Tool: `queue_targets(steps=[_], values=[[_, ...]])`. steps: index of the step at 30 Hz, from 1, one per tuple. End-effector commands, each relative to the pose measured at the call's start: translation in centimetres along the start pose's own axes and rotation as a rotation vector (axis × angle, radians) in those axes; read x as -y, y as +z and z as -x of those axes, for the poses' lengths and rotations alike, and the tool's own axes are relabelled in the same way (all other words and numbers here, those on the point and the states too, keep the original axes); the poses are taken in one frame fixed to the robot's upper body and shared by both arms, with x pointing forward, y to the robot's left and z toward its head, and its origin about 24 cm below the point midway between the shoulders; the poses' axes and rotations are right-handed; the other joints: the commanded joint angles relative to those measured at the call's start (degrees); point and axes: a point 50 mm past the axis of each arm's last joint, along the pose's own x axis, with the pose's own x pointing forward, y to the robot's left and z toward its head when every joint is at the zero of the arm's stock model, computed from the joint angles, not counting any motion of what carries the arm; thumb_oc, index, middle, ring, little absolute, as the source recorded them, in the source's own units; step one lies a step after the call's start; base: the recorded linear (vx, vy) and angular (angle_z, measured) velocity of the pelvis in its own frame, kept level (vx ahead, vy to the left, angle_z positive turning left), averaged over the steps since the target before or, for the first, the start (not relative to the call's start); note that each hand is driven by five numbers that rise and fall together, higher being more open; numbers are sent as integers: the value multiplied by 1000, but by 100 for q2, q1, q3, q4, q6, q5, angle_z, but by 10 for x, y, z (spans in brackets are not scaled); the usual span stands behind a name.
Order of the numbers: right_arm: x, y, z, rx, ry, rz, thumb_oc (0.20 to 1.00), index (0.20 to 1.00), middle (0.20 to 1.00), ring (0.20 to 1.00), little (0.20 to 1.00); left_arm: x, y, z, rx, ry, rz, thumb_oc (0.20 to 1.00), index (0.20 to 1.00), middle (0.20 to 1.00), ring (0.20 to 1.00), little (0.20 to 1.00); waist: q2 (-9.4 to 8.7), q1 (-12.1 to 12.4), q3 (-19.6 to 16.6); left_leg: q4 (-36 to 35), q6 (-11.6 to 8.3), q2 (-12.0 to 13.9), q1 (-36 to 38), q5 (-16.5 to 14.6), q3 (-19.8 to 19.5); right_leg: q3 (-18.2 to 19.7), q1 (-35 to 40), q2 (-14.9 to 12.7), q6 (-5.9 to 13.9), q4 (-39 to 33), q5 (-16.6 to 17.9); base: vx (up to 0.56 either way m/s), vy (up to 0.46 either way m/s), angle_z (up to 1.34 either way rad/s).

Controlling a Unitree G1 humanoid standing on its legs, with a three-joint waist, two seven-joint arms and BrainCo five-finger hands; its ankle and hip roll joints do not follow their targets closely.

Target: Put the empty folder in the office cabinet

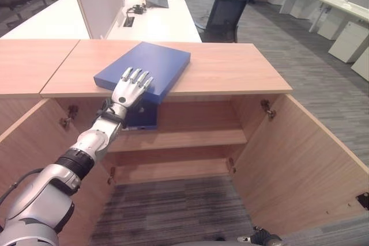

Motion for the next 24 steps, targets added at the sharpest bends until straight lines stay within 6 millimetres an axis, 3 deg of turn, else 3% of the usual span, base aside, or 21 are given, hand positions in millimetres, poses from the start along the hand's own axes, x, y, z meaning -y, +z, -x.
queue_targets(steps=[1,13,18,19,20,24], values=[[13,4,-2,-5,-35,87,1000,1000,1000,1000,1000,-29,-25,-29,-96,92,-54,1000,1000,1000,1000,1000,-56,30,-46,18,302,-367,36,-873,-274,-475,-88,-610,598,51,884,6,0,-3],[15,4,-2,-1,-39,96,1000,1000,1000,1000,1000,-11,-37,-26,-133,-18,-108,1000,1000,1000,1000,1000,-53,-25,-34,18,315,-370,154,-924,-239,-451,-52,-610,598,101,872,3,0,-1],[15,2,-2,-1,-35,104,1000,1000,1000,1000,1000,10,-53,-16,-189,-161,-172,1000,1000,1000,1000,1000,-69,-78,-58,18,313,-384,219,-936,-191,-441,-51,-607,598,108,834,1,-7,-12],[15,2,-2,-2,-35,105,1000,1000,1000,1000,1000,11,-53,-16,-189,-168,-176,752,752,752,752,752,-67,-82,-58,18,313,-384,223,-936,-187,-432,-52,-605,598,112,830,0,-16,-17],[16,3,-2,-1,-39,108,1000,1000,1000,1000,1000,13,-60,-16,-218,-192,-190,200,200,200,200,200,-64,-107,-66,18,315,-385,237,-936,-178,-420,-54,-605,598,117,829,-4,-11,-9],[14,2,-2,-1,-35,105,1000,1000,1000,1000,1000,16,-64,-14,-264,-205,-170,200,200,200,200,200,-63,-132,-75,18,316,-392,266,-941,-162,-403,-57,-597,598,117,823,-5,-8,-2]])
